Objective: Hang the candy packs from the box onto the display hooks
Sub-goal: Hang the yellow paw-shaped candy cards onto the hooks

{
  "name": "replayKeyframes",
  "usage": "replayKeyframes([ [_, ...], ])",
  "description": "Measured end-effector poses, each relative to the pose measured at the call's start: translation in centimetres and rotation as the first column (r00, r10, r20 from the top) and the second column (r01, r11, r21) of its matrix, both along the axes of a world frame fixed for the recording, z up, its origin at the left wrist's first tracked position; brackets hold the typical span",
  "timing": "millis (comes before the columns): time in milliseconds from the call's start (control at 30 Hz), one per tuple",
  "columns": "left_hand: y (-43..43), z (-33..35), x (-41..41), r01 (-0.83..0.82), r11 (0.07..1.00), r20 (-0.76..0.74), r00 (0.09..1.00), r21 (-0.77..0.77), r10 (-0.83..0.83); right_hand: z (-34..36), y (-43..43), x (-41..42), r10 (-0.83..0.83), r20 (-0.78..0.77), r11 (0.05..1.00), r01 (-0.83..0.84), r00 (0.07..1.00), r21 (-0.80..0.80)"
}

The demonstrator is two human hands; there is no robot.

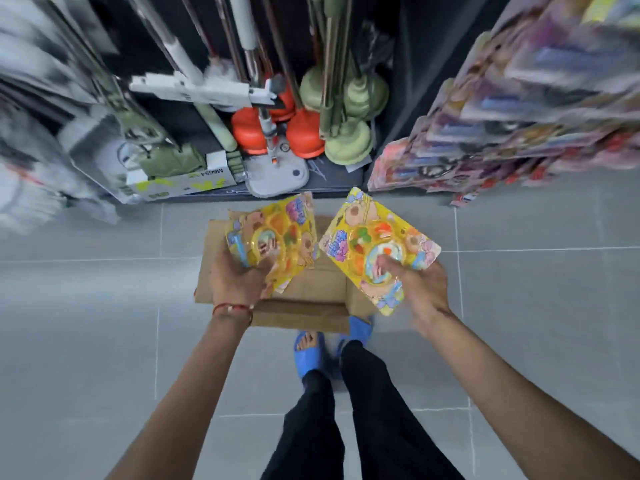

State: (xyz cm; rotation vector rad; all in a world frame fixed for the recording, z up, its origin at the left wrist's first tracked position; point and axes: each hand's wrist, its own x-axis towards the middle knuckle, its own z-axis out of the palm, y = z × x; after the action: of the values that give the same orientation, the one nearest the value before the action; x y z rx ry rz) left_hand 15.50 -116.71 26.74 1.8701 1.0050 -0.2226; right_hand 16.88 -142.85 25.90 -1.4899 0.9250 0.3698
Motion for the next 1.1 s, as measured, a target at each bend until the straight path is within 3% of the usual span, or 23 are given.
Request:
replayKeyframes([
  [300,-3.4,12.3,-3.9,-0.009,0.97,0.226,0.972,-0.241,0.066,12.7,-2.9,-7.6,-0.315,0.11,0.936,0.289,0.943,0.202],
  [567,-5.4,21.4,-5.1,0.072,0.946,0.372,0.926,-0.315,0.054,21.6,-4.6,-10.2,-0.458,0.293,0.856,0.327,0.839,0.401],
  [700,-7.3,26.2,-4.2,0.078,0.906,0.454,0.881,-0.416,0.132,25.6,-5.6,-8.9,-0.486,0.382,0.836,0.291,0.786,0.465],
  [900,-10.9,31.2,-1.1,0.122,0.904,0.605,0.778,-0.41,0.169,29.7,-8.1,-4.4,-0.488,0.495,0.807,0.156,0.719,0.57],
  [1100,-14.9,34.7,2.0,0.074,0.873,0.647,0.703,-0.482,0.297,33.7,-11.4,1.0,-0.46,0.471,0.775,0.082,0.753,0.627],
])
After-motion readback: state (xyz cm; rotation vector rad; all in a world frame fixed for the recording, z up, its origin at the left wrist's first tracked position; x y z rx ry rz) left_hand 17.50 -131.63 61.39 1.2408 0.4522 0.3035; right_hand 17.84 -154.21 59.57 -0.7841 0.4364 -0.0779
